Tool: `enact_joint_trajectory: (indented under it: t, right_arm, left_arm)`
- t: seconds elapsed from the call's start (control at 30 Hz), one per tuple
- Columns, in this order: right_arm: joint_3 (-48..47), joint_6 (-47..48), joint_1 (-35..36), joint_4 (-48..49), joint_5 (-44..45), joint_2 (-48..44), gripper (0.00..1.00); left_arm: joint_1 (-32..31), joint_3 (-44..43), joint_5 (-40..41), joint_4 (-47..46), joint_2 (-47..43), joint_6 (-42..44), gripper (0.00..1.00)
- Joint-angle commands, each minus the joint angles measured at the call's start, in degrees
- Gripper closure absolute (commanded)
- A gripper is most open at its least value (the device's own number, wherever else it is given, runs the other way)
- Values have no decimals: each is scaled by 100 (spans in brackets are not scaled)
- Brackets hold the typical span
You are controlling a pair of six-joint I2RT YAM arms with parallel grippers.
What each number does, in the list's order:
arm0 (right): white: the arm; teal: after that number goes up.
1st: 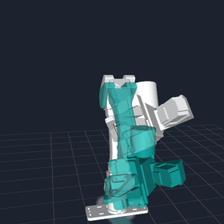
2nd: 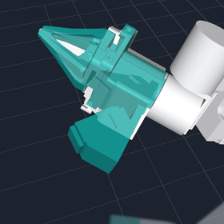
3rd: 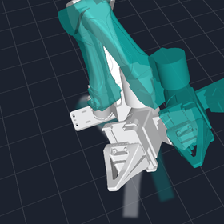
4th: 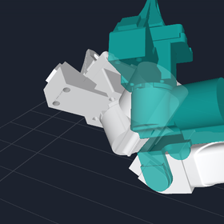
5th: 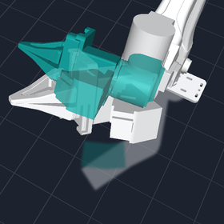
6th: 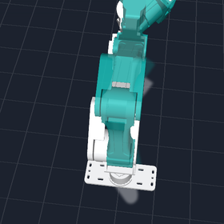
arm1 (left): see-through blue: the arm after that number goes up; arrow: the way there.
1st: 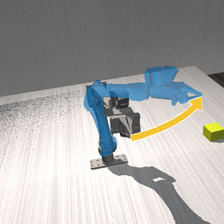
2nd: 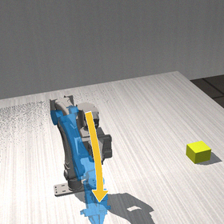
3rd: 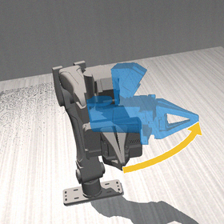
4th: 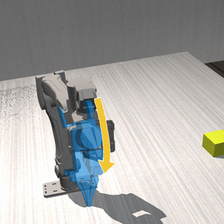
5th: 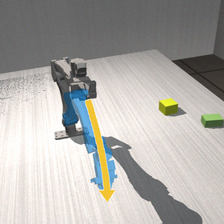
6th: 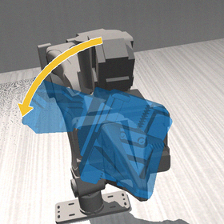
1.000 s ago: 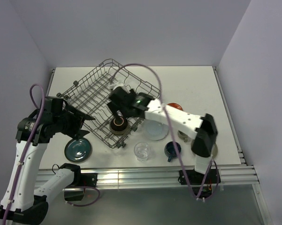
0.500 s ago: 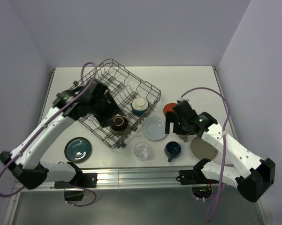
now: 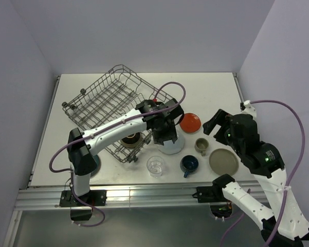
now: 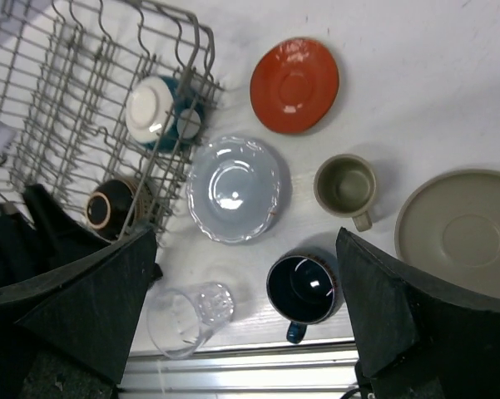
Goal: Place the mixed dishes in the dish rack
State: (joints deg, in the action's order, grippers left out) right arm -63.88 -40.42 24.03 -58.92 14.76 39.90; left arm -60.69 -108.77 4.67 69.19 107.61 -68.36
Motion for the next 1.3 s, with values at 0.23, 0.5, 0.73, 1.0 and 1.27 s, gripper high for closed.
enact_joint_trajectory:
  t: [0.23,0.5,0.73,1.0,1.27]
  right_arm:
    - [-1179,-124,-83,-471,624,-404,4]
    - [-1681,-44,-83,-480,651,-492,3]
    - [-1856,17,-83,-498,677,-545,3]
    - [-1953,35,-83,-586,721,-597,2]
    - [-2041,61,-83,-665,800,-632,2]
  left_arm:
    - [-418,-400,166,-792,725,1104,55]
    - [-611,462,-18,-1697,779,1544,50]
    - [-708,840,-133,-2146,963,1755,46]
    - [-760,857,-256,-2322,1288,1879,47]
    - [-778,1016,-282,-2366,1499,1896,61]
